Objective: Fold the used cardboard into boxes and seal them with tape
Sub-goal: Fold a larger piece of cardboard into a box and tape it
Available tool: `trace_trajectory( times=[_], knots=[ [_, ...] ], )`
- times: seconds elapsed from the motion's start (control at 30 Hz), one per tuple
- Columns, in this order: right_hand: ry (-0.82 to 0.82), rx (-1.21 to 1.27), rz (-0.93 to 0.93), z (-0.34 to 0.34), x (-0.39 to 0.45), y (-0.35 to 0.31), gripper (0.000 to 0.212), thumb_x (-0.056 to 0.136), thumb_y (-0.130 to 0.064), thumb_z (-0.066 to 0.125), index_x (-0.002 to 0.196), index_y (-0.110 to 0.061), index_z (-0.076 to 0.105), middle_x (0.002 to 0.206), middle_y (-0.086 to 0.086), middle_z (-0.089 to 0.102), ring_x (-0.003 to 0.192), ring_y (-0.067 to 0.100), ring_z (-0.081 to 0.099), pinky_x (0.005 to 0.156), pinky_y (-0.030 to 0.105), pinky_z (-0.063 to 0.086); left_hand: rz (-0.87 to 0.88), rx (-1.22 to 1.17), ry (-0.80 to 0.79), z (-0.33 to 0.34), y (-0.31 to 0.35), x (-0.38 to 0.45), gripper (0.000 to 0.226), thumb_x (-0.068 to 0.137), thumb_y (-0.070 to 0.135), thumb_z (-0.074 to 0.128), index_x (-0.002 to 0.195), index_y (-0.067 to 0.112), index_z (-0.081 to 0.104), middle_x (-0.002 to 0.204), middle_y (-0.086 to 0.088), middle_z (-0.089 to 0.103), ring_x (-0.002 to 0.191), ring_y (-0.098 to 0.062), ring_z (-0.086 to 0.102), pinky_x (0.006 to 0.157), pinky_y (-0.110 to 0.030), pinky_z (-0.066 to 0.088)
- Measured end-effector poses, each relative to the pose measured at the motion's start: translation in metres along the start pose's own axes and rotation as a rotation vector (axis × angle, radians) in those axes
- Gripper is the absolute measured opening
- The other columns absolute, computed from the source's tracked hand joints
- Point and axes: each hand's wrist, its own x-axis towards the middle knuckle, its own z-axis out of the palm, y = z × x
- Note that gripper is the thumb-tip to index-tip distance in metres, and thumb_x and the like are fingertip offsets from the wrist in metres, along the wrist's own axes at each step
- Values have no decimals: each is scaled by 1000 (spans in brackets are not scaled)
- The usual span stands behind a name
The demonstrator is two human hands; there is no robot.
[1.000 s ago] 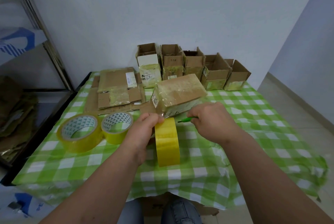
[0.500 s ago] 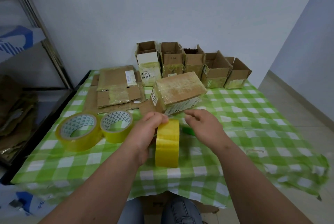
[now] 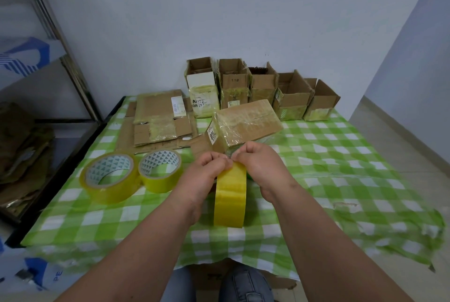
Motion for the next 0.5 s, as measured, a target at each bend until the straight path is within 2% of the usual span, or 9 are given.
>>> trace_trajectory(
  times=[0.07, 0.2, 0.3, 0.37, 0.43, 0.5],
  knots=[
    [5, -49, -32, 0, -2, -2, 19, 93, -12, 60, 76, -19, 63, 77, -3, 63, 73, 16, 56, 66, 30, 46, 7, 19, 0, -1, 2, -2, 7, 86, 20, 67, 91, 24, 66, 83, 4, 68, 79, -16, 61, 69, -30, 44],
    [1, -77, -112, 1, -7, -2, 19, 97, -15, 58, 78, -19, 61, 76, -4, 60, 70, 12, 53, 62, 27, 42, 3, 53, -25, -6, 5, -3, 33, 86, 23, 68, 118, 32, 64, 102, 3, 72, 95, -17, 65, 78, -31, 45],
    [23, -115, -222, 1, -10, 0, 20, 97, -17, 57, 78, -21, 59, 86, -1, 60, 75, 12, 53, 66, 25, 41, 5, 80, -35, -5, 7, -4, 26, 87, 24, 67, 112, 27, 68, 96, 3, 73, 93, -17, 66, 78, -32, 47],
    [49, -162, -280, 2, -11, 3, 19, 98, -18, 56, 79, -23, 58, 95, 0, 59, 81, 11, 53, 70, 24, 40, 18, 108, -28, -5, 8, -4, 17, 84, 28, 69, 100, 22, 70, 89, 3, 72, 93, -20, 66, 86, -40, 49],
    [87, -191, -328, 2, -14, 6, 20, 98, -19, 55, 79, -26, 57, 96, -3, 59, 86, 10, 54, 77, 28, 43, 32, 135, -39, -5, 9, -5, 24, 73, 36, 73, 92, 21, 69, 85, 3, 71, 90, -20, 65, 92, -44, 49],
    [124, -217, -384, 2, -18, 7, 24, 97, -19, 55, 77, -32, 55, 92, -9, 59, 88, 7, 54, 88, 37, 46, 45, 154, -42, -6, 10, -5, 30, 65, 42, 72, 88, 22, 69, 81, 4, 70, 87, -19, 64, 91, -44, 49]
  ],
)
